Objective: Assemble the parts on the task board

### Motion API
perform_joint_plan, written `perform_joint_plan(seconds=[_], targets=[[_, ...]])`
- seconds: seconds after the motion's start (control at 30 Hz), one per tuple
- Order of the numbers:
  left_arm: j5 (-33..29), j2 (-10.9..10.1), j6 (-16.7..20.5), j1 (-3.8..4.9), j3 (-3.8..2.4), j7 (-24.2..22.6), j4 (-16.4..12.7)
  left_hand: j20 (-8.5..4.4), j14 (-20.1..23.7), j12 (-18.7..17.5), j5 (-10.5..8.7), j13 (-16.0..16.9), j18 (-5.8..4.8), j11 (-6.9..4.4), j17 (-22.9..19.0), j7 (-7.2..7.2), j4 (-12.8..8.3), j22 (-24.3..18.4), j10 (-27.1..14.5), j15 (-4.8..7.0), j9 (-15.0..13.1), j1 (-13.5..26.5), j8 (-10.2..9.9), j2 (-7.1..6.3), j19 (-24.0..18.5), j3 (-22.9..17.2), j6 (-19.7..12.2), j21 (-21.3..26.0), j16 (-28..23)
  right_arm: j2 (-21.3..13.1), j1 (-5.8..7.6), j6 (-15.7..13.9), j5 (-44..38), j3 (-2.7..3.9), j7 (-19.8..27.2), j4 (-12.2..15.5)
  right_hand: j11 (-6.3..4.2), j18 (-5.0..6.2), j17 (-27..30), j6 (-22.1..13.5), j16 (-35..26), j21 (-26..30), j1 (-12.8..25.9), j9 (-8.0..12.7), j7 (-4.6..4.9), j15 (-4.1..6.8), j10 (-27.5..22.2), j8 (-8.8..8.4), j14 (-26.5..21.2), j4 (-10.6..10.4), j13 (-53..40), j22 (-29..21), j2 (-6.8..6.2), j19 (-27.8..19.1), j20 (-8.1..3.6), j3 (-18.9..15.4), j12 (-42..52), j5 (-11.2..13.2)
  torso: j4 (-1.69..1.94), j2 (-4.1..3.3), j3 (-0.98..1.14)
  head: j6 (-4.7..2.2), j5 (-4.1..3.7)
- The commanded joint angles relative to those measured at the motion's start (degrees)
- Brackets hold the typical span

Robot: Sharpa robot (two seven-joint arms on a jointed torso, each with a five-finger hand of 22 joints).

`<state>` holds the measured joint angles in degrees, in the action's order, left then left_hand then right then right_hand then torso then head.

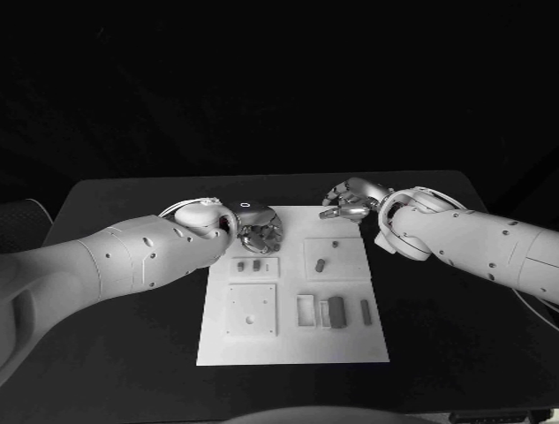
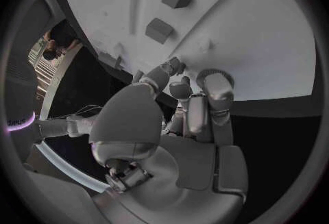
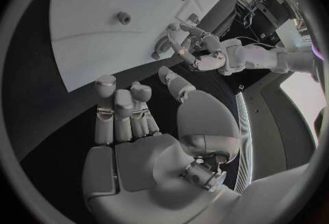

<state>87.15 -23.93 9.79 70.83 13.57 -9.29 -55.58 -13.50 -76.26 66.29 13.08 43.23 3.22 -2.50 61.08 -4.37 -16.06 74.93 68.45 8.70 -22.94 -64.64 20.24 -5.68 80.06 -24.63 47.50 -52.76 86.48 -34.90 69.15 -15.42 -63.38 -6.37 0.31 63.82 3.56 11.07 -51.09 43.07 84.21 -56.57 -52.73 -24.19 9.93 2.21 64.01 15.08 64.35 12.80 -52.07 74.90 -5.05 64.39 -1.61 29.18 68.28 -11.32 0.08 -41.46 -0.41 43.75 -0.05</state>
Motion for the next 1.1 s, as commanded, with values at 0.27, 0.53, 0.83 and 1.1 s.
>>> perform_joint_plan(seconds=[0.27,0.53,0.83,1.1], targets=[[0.16,0.7,1.94,-0.26,-0.04,0.12,0.27,-0.2,-0.24,-0.03,0.23,0.13,5.7,0.35,0.38,-0.03,0.07,0.83,0.06,-0.39,0.24,0.24,-0.47,1.68,0.0,-0.65,0.75,-0.43,-0.4,0.01,-0.01,-0.05,-0.4,0.02,0.34,0.26,0.1,3.93,0.06,-0.01,0.34,0.11,0.29,0.09,0.32,0.28,-0.19,0.14,0.3,-0.08,0.09,0.68,0.26,-0.16,-0.38,0.06,0.25,-0.28,-0.04,0.03,-0.02,-0.02,-0.1],[0.17,0.61,1.6,-0.52,-0.04,0.54,0.58,-0.2,-0.33,-0.02,0.21,0.14,5.71,0.39,0.62,-0.07,0.04,0.84,0.06,-0.41,0.32,0.4,-0.6,1.9,0.01,-0.7,0.77,-0.47,-0.43,-0.03,-0.01,-0.02,-0.43,0.02,0.34,0.4,0.1,3.93,0.07,-0.01,0.35,0.11,0.28,0.09,0.32,0.28,-0.18,0.14,0.31,-0.07,0.09,0.68,0.26,-0.15,-0.39,0.06,0.25,-0.28,0.01,0.05,0.05,0.04,-0.18],[0.06,0.99,1.79,-1.18,-0.06,0.89,0.31,-0.19,-0.28,-0.01,0.14,0.15,5.73,0.43,0.57,-0.11,-0.04,0.85,0.06,-0.45,0.34,0.46,-0.57,2.12,0.0,-0.79,1.1,-0.51,-0.52,-0.05,-0.01,-0.06,-0.45,0.02,0.34,0.47,0.09,3.93,0.07,-0.01,0.35,0.1,0.28,0.09,0.32,0.29,-0.17,0.15,0.33,-0.06,0.1,0.68,0.26,-0.14,-0.39,0.07,0.26,-0.28,-0.04,0.03,-0.01,0.05,-0.35],[0.06,1.09,1.66,-1.2,-0.06,1.2,0.51,-0.17,-0.29,-0.01,0.11,0.16,5.74,0.49,0.64,-0.17,-0.02,0.85,0.05,-0.5,0.37,0.57,-0.61,2.35,-0.01,-0.86,1.25,-0.53,-0.58,-0.12,0.0,-0.04,-0.47,0.02,0.29,0.63,0.09,3.93,0.08,0.0,0.35,0.1,0.28,0.1,0.32,0.29,-0.16,0.16,0.34,-0.06,0.11,0.68,0.26,-0.13,-0.4,0.07,0.26,-0.28,0.0,0.06,0.03,0.07,-0.45]])
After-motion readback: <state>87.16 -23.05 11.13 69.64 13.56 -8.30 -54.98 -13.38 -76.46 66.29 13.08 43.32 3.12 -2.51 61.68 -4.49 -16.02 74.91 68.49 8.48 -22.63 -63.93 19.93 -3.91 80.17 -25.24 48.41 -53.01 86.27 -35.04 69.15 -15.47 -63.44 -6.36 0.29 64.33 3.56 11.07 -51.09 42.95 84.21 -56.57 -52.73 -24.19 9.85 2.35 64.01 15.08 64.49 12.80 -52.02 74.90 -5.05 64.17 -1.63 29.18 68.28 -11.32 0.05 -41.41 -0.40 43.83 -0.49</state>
